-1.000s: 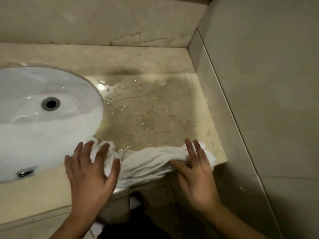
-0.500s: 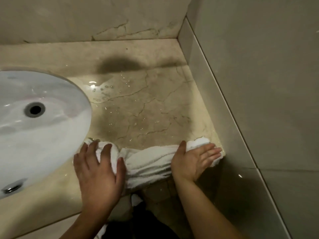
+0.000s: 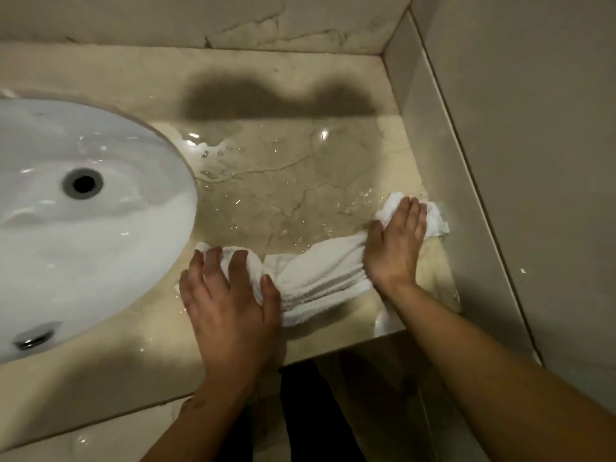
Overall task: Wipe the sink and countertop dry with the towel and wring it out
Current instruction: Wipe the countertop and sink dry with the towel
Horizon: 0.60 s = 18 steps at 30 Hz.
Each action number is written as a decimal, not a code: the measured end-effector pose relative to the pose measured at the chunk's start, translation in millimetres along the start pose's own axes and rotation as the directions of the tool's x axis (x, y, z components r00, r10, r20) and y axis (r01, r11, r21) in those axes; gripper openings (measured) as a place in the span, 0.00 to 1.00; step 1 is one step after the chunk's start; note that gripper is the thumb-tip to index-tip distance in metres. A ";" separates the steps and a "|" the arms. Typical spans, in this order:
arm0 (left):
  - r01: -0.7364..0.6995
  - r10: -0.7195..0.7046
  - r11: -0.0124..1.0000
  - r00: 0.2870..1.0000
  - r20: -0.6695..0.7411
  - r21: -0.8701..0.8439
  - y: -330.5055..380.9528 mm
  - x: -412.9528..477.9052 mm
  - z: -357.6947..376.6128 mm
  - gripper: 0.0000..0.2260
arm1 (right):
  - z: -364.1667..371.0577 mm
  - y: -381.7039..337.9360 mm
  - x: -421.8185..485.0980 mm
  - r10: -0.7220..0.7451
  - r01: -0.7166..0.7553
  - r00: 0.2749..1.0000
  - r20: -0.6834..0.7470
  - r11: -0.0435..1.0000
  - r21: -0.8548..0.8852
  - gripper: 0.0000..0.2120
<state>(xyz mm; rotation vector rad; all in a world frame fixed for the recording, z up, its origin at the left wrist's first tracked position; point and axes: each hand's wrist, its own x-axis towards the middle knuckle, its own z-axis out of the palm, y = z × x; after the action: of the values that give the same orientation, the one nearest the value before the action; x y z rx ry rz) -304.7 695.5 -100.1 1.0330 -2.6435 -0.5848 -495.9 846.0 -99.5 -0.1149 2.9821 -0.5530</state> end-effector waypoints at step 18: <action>0.432 -0.431 0.902 0.897 -0.097 -0.018 55.2 23.7 19.8 0.22 | 29.9 -132.2 133.2 -0.714 0.737 0.611 0.343 0.671 0.084 0.32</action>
<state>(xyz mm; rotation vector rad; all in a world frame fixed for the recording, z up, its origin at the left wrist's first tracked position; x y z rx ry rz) -361.6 721.6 -91.1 1.6246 -2.3344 -0.5935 -617.1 699.9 -91.5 -1.3374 2.4793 -0.4193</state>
